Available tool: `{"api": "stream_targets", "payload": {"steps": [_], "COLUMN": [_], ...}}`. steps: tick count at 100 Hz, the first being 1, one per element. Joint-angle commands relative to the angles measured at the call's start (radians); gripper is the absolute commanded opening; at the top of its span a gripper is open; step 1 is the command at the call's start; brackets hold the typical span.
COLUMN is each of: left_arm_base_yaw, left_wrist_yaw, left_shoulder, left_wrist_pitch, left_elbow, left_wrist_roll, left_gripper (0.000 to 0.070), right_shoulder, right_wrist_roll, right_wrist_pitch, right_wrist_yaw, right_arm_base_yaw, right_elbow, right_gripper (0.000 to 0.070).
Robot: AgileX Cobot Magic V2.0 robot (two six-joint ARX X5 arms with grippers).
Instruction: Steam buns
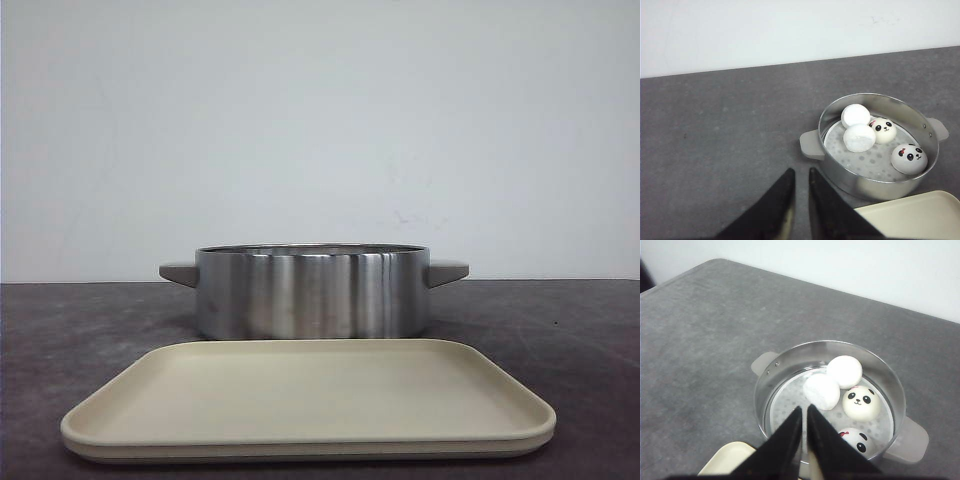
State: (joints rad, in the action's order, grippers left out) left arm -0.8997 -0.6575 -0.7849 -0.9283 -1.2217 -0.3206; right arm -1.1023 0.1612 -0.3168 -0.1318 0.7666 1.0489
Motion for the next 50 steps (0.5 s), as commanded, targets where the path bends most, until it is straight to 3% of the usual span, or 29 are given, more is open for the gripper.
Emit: {"api": "stream_targets", "payload": {"steps": [1,50], "left_arm_base_yaw": [-0.010,-0.010], "left_wrist_yaw": [-0.008,-0.008], "left_shoulder": [-0.005,-0.005], "left_wrist_pitch": [0.008,0.008], "left_elbow": [-0.010,-0.010], "left_wrist_roll": [0.014,0.014], "left_gripper": [0.0000,0.0000], "right_shoulder": [-0.008,0.059], "right_wrist_roll": [-0.005,-0.004], "right_wrist_pitch": [0.011,0.002], "right_wrist_yaw": [0.000,0.003], "right_arm_base_yaw": [0.010,-0.005], "right_elbow": [0.009,0.009], "right_gripper": [0.0009,0.0009]}}
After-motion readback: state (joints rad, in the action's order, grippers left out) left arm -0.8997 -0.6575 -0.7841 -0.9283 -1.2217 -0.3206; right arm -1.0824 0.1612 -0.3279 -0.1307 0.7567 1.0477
